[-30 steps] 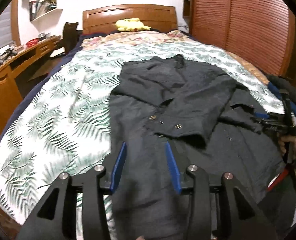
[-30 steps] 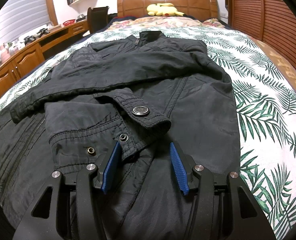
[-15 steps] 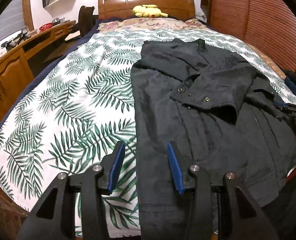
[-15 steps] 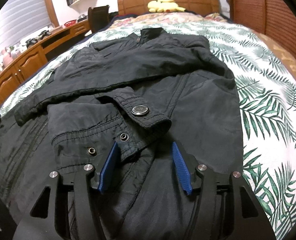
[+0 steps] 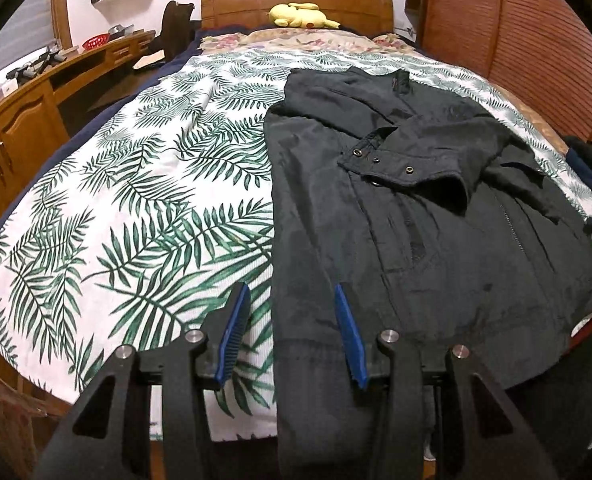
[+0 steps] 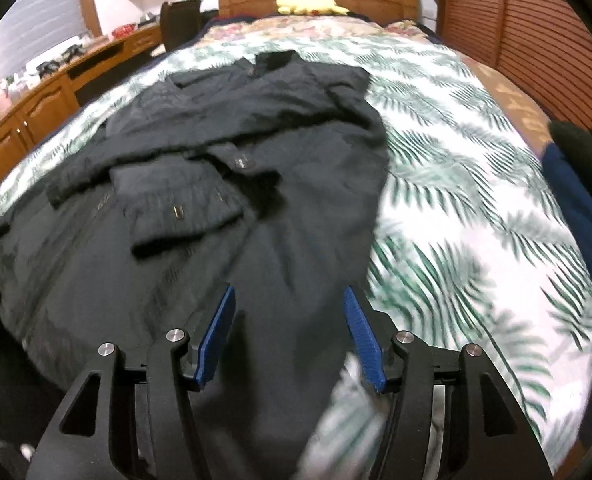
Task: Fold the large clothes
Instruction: 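Move both open tools to the jacket's hem edge, then close both tools on the jacket hem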
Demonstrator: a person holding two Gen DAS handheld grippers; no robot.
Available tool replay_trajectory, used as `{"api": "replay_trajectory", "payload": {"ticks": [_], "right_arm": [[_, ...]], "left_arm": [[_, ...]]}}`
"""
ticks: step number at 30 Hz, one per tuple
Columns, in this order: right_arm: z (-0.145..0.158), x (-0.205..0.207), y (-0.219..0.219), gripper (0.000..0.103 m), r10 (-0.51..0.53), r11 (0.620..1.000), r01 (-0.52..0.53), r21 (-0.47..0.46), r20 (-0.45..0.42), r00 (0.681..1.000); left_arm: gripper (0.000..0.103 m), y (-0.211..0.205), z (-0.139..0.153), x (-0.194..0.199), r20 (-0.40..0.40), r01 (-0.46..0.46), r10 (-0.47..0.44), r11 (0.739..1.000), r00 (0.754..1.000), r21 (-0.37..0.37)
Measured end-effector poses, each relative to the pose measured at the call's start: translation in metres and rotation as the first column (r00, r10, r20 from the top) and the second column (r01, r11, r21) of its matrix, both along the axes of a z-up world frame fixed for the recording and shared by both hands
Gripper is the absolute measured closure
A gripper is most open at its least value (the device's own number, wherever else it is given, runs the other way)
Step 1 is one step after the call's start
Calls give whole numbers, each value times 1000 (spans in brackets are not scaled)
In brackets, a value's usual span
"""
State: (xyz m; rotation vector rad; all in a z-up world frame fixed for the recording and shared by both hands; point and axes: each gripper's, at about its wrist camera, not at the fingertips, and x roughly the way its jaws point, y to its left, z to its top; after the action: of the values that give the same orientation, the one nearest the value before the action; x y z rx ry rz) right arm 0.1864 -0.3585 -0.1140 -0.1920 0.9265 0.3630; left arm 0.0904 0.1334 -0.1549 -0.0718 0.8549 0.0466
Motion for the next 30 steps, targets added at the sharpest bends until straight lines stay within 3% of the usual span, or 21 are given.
{"api": "replay_trajectory", "payload": {"ticks": [3,13,30], "right_arm": [[-1,-13,-7,45,12,1000,-13,-29,-19,1000],[-13,-49,2,45,87,995,-89,-45,-44,995],[-24,-56,11,45,115,993,-116,-35,-43,992]], "left_arm": [[60,1,6,-13,48,15,-13,999,999,-38],[64,1,-7,-31,13,19,-18,998,1000,-56],[65,-4,-16,-38,8,12,-12,998,1000,-57]]}}
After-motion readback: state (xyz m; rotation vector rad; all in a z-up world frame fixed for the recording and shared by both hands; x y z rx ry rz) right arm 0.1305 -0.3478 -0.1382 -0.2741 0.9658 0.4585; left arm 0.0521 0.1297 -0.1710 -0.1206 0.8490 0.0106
